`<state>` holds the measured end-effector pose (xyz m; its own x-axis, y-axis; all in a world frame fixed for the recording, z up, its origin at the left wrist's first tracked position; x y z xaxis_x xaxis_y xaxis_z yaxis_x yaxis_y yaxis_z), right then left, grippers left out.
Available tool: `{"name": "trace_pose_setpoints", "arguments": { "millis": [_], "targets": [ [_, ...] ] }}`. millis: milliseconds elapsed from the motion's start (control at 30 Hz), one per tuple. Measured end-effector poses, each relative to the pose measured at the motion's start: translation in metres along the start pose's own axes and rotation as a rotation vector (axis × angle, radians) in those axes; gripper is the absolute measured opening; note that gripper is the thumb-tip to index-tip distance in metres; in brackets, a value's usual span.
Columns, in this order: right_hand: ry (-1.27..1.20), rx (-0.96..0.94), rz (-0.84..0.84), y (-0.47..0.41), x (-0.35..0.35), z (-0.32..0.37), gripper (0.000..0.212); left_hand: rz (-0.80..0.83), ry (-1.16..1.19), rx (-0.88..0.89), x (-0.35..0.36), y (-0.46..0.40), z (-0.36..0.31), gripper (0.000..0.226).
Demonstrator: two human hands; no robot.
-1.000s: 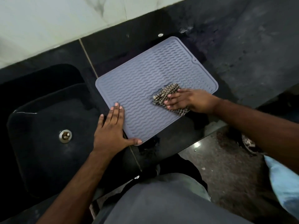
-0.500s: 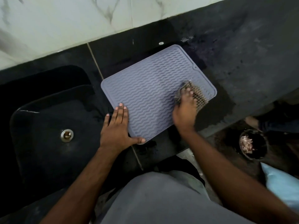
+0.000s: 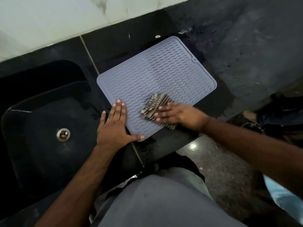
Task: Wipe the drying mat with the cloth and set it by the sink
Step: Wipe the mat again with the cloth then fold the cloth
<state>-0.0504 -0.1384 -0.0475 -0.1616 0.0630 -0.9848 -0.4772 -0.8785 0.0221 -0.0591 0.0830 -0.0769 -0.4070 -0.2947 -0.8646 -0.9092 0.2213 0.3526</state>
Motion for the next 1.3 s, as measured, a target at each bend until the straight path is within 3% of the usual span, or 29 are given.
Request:
{"name": "trace_pose_setpoints", "arguments": {
  "millis": [100, 233, 333, 367, 400, 467, 533, 600, 767, 933, 1033, 1100, 1133, 1300],
  "targets": [
    [0.068, 0.14, 0.031, 0.028, -0.018, -0.064, 0.043, -0.008, -0.01, 0.0, -0.002, 0.002, -0.002, 0.143],
    [0.018, 0.57, 0.034, 0.058, -0.039, -0.133, 0.06, -0.04, -0.013, 0.003, -0.004, 0.002, -0.007, 0.142],
    [-0.067, 1.056, -0.14, 0.056, -0.047, -0.139, 0.068, -0.063, 0.005, 0.004, -0.004, 0.004, -0.007, 0.142],
    [-0.116, 1.142, -0.233, 0.048, -0.046, -0.122, 0.065, -0.07, 0.011, 0.006, -0.004, 0.004, -0.007, 0.142],
    [-0.177, 1.135, -0.303, 0.031, -0.041, -0.099, 0.062, -0.074, 0.018, 0.009, -0.005, 0.004, -0.007, 0.142],
    [-0.285, 0.94, -0.312, -0.013, -0.021, -0.037, 0.06, -0.071, 0.025, 0.013, -0.004, 0.004, -0.006, 0.143],
    [-0.265, 0.672, -0.198, -0.055, 0.007, 0.032, 0.063, -0.086, 0.001, 0.011, -0.004, 0.004, -0.004, 0.141],
    [-0.185, 0.53, -0.091, -0.073, 0.028, 0.075, 0.068, -0.126, -0.023, 0.014, -0.003, 0.004, -0.002, 0.135],
    [-0.005, 0.323, -0.064, -0.061, 0.027, 0.042, 0.05, -0.113, 0.045, -0.005, -0.001, 0.004, 0.001, 0.147],
    [0.09, 0.481, -0.205, -0.041, -0.004, -0.046, 0.042, -0.101, 0.083, -0.005, -0.005, 0.004, 0.0, 0.147],
    [0.096, 0.851, -0.245, -0.017, -0.019, -0.105, 0.045, -0.107, 0.095, -0.012, -0.006, 0.005, -0.002, 0.149],
    [-0.04, 1.143, -0.242, 0.001, -0.029, -0.136, 0.062, -0.107, 0.098, -0.017, -0.006, 0.005, -0.003, 0.15],
    [-0.093, 1.176, -0.254, 0.0, -0.036, -0.138, 0.069, -0.101, 0.102, -0.023, -0.005, 0.006, -0.003, 0.151],
    [-0.197, 0.817, -0.434, -0.063, -0.072, -0.054, 0.058, -0.091, 0.131, -0.071, -0.003, 0.003, 0.005, 0.159]
  ]
}}
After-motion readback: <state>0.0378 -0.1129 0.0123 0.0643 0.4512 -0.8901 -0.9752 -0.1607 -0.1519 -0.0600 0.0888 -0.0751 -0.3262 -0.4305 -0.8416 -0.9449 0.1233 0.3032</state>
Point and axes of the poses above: each hand's wrist, its own y-axis away from the middle knuckle, its own x-axis out of the palm, z = x × y, the point moved 8 cm from there along -y, towards the middle knuckle, and after that the axes turned 8 degrees about y, right-handed, at the moved point
